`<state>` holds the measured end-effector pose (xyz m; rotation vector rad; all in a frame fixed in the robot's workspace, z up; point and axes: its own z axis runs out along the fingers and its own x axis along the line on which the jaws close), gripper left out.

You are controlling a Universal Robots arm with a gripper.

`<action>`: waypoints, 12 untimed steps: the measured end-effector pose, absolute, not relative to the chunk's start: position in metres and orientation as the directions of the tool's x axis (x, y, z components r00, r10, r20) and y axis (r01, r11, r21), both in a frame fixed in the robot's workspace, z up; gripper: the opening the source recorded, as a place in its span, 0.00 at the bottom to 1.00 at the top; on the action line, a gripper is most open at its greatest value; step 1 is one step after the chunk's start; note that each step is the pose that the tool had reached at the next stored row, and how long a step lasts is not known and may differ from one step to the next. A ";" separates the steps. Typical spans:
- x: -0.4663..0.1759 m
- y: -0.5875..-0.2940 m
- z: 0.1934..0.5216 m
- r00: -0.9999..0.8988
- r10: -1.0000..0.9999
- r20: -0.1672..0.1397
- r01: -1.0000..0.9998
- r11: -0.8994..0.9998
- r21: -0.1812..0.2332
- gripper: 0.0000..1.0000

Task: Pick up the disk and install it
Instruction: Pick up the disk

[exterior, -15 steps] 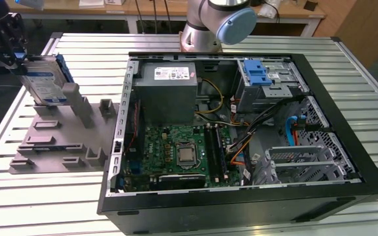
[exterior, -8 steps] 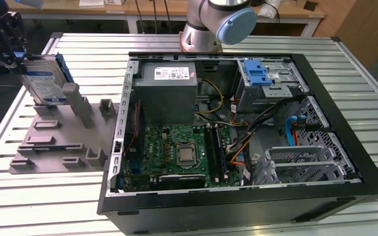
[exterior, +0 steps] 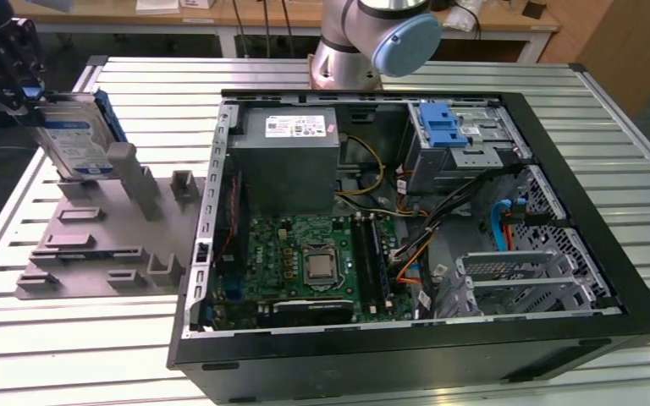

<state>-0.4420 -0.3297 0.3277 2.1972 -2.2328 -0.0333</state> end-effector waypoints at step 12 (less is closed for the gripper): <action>-0.442 -0.330 0.338 -0.016 -1.000 -0.009 -1.000 0.016 0.021 0.36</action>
